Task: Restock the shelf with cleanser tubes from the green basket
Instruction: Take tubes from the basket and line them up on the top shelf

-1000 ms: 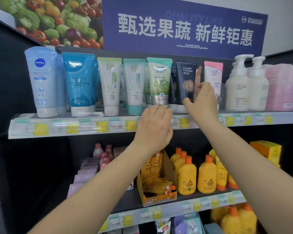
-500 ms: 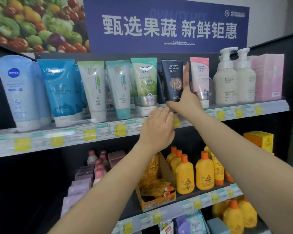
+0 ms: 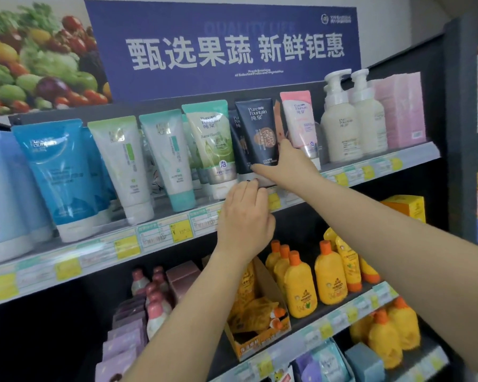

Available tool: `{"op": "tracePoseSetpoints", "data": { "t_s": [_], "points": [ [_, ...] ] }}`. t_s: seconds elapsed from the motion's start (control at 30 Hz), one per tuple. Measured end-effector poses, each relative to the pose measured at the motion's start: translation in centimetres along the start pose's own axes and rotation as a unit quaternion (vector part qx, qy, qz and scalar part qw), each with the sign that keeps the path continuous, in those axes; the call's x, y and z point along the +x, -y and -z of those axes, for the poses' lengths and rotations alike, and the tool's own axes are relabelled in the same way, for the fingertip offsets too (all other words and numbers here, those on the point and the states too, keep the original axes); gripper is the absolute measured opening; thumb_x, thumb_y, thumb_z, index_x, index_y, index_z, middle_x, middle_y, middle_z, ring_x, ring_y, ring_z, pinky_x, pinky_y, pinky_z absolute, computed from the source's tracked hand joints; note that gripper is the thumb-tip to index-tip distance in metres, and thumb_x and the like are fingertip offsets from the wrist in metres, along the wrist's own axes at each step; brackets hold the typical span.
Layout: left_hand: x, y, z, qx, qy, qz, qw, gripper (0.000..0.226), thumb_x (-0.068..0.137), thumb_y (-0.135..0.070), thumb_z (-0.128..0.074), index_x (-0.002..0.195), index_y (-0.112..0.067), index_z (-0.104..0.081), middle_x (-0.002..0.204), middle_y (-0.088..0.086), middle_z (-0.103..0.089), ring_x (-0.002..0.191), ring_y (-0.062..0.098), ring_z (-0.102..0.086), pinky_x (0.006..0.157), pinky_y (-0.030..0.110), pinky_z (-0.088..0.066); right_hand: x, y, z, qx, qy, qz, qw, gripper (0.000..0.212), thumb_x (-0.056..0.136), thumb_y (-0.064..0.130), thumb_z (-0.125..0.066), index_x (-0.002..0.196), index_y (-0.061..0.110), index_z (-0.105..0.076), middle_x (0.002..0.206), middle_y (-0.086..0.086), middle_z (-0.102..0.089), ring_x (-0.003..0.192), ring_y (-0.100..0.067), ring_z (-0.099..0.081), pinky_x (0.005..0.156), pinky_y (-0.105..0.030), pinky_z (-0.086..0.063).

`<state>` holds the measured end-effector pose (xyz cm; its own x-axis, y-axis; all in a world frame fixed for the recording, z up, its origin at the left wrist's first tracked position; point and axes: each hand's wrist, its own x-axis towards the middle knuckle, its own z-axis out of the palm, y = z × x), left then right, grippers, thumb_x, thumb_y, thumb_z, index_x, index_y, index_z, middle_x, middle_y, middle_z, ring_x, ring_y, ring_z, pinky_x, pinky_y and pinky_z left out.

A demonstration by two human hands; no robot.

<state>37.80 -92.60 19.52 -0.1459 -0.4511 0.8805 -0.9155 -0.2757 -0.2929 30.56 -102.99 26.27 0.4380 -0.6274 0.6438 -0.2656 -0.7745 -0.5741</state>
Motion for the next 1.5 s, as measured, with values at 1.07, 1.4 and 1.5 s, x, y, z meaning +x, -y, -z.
{"op": "tracePoseSetpoints", "data": {
  "t_s": [1.07, 1.4, 1.5],
  "points": [
    [0.0, -0.2, -0.3, -0.005, -0.01, 0.003, 1.0, 0.029, 0.07, -0.008, -0.035, 0.082, -0.001, -0.06, 0.096, 0.018, -0.064, 0.089, 0.033, -0.061, 0.089, 0.04, -0.047, 2.2, -5.3, 3.4, -0.073, -0.037, -0.089, 0.993, 0.056, 0.081, 0.037, -0.062, 0.126, 0.014, -0.038, 0.117, -0.008, -0.057, 0.102, -0.03, -0.055, 0.087, -0.042, -0.045],
    [0.0, -0.2, -0.3, -0.008, -0.007, 0.004, 1.0, 0.03, 0.071, -0.009, -0.033, 0.083, -0.001, -0.06, 0.097, 0.018, -0.064, 0.09, 0.034, -0.061, 0.09, 0.041, -0.047, 1.8, -5.2, 3.6, -0.058, -0.033, -0.081, 0.994, 0.056, 0.082, 0.033, -0.063, 0.127, 0.012, -0.037, 0.117, -0.01, -0.056, 0.102, -0.029, -0.056, 0.085, -0.041, -0.047],
    [0.0, -0.2, -0.4, -0.004, -0.007, 0.004, 1.0, 0.03, 0.071, -0.01, -0.033, 0.083, -0.001, -0.059, 0.097, 0.018, -0.064, 0.09, 0.033, -0.06, 0.089, 0.041, -0.047, 1.7, -5.3, 3.6, -0.052, -0.04, -0.083, 0.994, 0.058, 0.081, 0.033, -0.065, 0.126, 0.011, -0.037, 0.118, -0.01, -0.056, 0.103, -0.029, -0.056, 0.084, -0.041, -0.047]
  ]
}}
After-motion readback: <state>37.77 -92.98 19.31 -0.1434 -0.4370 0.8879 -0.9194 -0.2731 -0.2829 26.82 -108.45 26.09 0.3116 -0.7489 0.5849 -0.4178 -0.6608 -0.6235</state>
